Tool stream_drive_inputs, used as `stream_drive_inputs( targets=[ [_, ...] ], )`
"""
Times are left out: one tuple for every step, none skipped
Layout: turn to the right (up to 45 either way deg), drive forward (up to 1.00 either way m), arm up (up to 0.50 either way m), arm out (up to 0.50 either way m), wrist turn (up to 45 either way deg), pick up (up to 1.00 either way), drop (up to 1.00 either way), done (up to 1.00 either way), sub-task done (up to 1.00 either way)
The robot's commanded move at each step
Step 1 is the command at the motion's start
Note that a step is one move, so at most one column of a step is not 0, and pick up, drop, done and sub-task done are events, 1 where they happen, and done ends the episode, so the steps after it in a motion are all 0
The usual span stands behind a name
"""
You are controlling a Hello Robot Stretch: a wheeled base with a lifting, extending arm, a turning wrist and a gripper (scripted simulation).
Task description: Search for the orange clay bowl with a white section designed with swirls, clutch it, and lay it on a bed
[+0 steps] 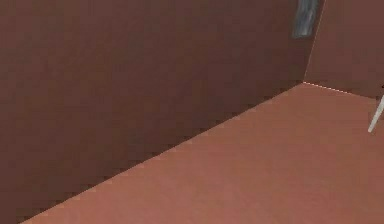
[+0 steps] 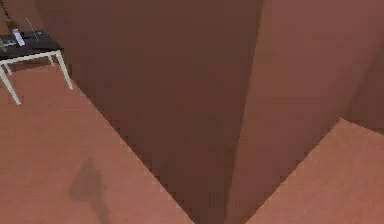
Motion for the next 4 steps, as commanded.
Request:
stream_drive_inputs(
  targets=[
    [33.0, 0.00, 0.00, 0.00, 0.0, 0.00, 0.00, 0.00, 0.00],
    [0.0, 1.00, 0.00, 0.00, 0.0, 0.00, 0.00, 0.00, 0.00],
    [0.0, 1.00, 0.00, 0.00, 0.0, 0.00, 0.00, 0.00, 0.00],
    [3.0, 0.00, 0.00, 0.00, 0.0, 0.00, 0.00, 0.00, 0.00]
  ],
)
